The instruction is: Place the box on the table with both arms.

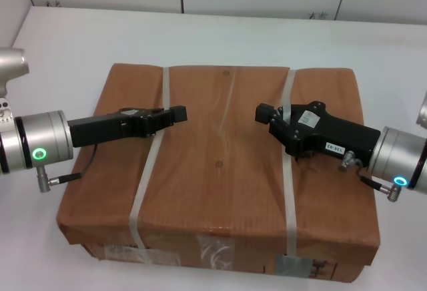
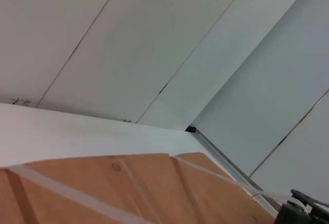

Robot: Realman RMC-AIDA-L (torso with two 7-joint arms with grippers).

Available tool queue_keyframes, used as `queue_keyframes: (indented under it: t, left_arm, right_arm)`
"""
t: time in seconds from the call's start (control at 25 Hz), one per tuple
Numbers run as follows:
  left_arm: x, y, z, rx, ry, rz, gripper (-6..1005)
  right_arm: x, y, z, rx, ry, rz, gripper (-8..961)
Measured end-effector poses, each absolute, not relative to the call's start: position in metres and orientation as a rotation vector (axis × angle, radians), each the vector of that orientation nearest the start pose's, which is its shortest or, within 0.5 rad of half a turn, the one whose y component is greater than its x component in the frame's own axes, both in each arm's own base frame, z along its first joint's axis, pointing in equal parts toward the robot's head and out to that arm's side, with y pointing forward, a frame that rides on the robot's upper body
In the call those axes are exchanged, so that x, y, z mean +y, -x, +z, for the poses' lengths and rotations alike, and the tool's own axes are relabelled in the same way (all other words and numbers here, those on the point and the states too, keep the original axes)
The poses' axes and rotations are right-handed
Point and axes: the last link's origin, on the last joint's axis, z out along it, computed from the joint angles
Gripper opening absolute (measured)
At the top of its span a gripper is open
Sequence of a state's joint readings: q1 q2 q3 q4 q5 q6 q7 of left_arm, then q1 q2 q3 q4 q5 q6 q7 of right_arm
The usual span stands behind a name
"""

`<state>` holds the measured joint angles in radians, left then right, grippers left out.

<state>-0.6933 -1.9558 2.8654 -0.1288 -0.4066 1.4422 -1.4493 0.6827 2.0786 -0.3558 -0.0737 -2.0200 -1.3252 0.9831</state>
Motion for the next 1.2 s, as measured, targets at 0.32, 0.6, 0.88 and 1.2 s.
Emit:
queue_keyframes:
  t: [0.32, 0.6, 0.88, 1.2]
  left_arm:
    - [0.339, 0.280, -0.023, -1.242, 2.489, -0.918, 84]
    - [0.340, 0.282, -0.023, -1.243, 2.481, -0.906, 83]
    - [0.345, 0.293, -0.032, -1.240, 2.432, -0.784, 83]
    - [0.350, 0.301, -0.052, -1.222, 2.407, -0.616, 82]
  right_arm:
    - [0.333, -0.245, -0.078, 0.709, 2.544, 0.929, 34]
    - [0.334, -0.245, -0.079, 0.710, 2.542, 0.921, 41]
    - [0.341, -0.247, -0.096, 0.763, 2.552, 0.785, 48]
    - [0.349, -0.248, -0.114, 0.810, 2.556, 0.614, 55]
